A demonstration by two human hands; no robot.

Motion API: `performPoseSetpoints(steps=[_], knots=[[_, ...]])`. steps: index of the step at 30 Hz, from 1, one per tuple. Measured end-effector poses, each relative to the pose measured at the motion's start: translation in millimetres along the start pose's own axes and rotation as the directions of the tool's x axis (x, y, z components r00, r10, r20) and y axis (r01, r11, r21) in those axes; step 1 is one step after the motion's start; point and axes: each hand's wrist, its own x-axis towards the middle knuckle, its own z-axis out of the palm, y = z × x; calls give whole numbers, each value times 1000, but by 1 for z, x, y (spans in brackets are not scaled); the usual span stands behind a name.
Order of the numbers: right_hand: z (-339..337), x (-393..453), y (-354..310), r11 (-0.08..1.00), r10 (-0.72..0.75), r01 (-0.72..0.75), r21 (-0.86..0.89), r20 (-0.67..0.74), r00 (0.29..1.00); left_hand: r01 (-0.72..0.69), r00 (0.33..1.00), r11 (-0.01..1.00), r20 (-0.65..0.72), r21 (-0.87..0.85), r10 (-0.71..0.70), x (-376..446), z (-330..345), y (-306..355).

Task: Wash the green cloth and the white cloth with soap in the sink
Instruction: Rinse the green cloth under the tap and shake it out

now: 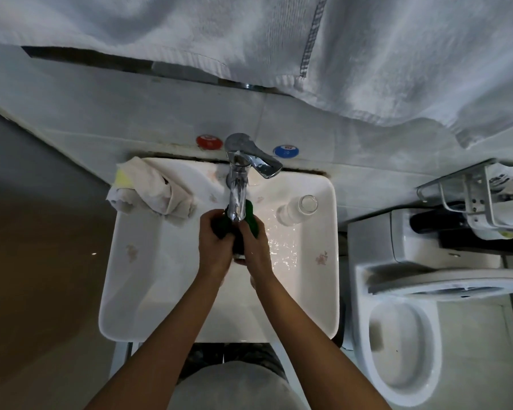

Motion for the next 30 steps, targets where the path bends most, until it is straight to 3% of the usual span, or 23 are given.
performPoseSetpoints(steps=[2,5,8,12,16,20,26,30], knots=[[-1,-1,2,993,33,-36,113,31,999,1,998,1000,64,-23,0,-3,-3,1],[2,-2,3,985,-29,35,170,-43,999,9,987,995,159,-101,7,-10,-8,-2],[3,-1,-4,981,-70,83,173,-78,995,92,992,984,105,-152,-76,-7,-9,-8],[6,-2,-13,991,-49,59,120,-79,996,192,981,978,-4,87,-193,1,-4,-11],[16,-6,-2,996,-32,42,79,-126,991,77,993,939,-115,335,-40,1,1,-7],[17,-5,-3,991,-74,93,101,-184,980,-18,985,916,-148,401,85,5,3,-9],[13,1,-8,986,-162,145,-86,-241,957,26,984,943,-176,332,36,7,6,-5],[13,-4,-4,960,-270,237,-147,-273,924,65,997,968,-57,243,-52,12,5,-8]])
